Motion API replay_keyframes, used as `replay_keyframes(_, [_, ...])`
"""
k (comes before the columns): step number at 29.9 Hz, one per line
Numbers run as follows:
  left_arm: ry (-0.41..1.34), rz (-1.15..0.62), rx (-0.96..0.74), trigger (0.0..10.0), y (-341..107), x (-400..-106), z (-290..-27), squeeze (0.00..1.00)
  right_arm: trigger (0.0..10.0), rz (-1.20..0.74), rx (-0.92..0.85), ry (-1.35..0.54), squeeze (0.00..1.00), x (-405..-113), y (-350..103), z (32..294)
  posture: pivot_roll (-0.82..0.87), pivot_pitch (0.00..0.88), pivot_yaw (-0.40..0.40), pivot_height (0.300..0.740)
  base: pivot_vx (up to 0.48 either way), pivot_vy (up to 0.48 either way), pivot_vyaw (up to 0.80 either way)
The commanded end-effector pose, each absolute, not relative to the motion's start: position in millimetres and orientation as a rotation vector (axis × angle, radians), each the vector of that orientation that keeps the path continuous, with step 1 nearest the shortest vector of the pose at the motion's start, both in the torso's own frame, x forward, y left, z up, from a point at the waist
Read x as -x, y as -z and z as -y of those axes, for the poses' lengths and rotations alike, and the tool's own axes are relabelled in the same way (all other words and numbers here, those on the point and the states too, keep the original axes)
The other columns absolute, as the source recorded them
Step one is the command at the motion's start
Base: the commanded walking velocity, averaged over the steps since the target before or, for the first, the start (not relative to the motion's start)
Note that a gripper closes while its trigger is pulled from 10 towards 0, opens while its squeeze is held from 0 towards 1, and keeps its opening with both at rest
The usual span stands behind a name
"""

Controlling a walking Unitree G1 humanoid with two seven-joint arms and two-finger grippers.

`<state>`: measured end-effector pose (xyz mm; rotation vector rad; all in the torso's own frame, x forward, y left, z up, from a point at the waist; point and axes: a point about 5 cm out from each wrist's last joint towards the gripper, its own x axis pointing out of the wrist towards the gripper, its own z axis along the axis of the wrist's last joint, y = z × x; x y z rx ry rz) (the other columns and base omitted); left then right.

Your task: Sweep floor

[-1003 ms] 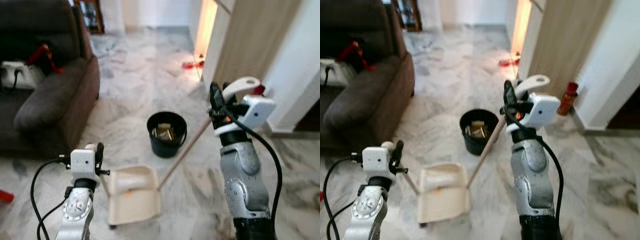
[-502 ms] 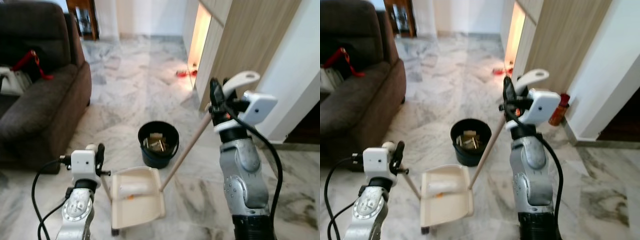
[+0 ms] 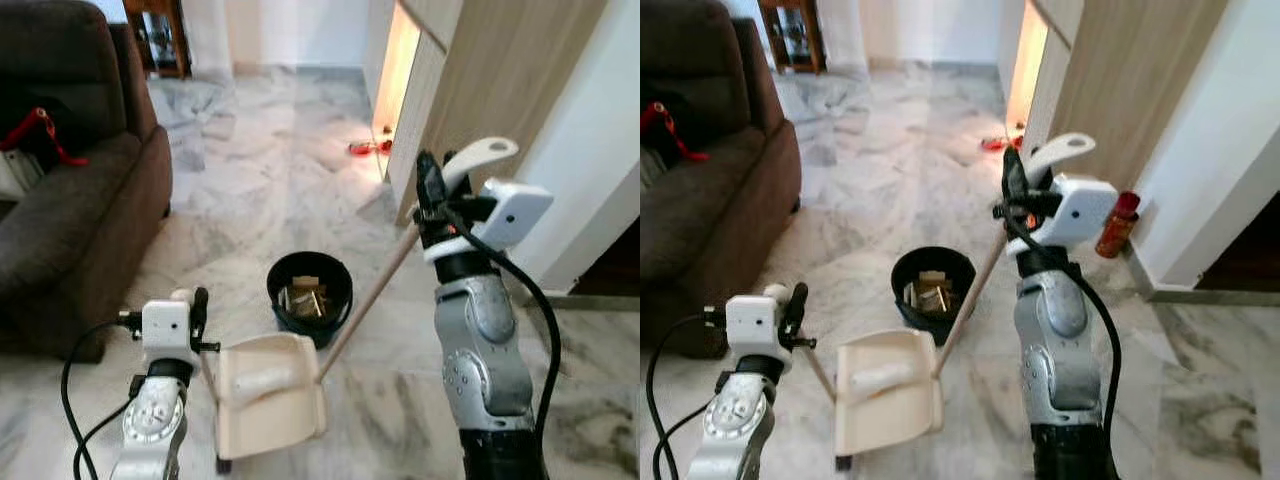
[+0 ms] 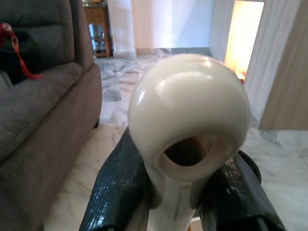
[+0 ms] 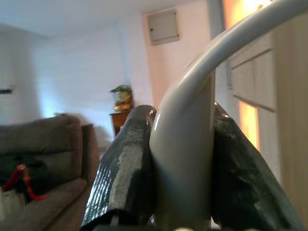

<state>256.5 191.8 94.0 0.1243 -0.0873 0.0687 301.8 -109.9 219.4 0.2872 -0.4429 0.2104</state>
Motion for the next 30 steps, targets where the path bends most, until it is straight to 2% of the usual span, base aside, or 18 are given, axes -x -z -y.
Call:
replay_keyframes(1, [-0.055, 0.154, -0.126, 10.0, -106.8, -259.6, -187.9, 0.00, 10.0, 0.523, -0.351, -0.235, 0.00, -297.5, -237.4, 105.6, 0.06, 0.000, -0.037, 0.740, 0.326, 0.000, 0.00])
replay_keyframes(21, [-0.056, 0.156, -0.134, 10.0, -107.0, -258.4, -189.8, 0.00, 10.0, 0.531, -0.361, -0.239, 0.00, -297.8, -241.0, 103.9, 0.06, 0.000, -0.041, 0.740, 0.324, 0.000, 0.00])
replay_keyframes(30, [-0.093, 0.174, -0.195, 10.0, -117.4, -239.9, -207.7, 0.00, 10.0, 0.530, -0.361, -0.231, 0.00, -298.2, -240.8, 104.7, 0.07, 0.000, -0.041, 0.740, 0.322, 0.000, 0.00])
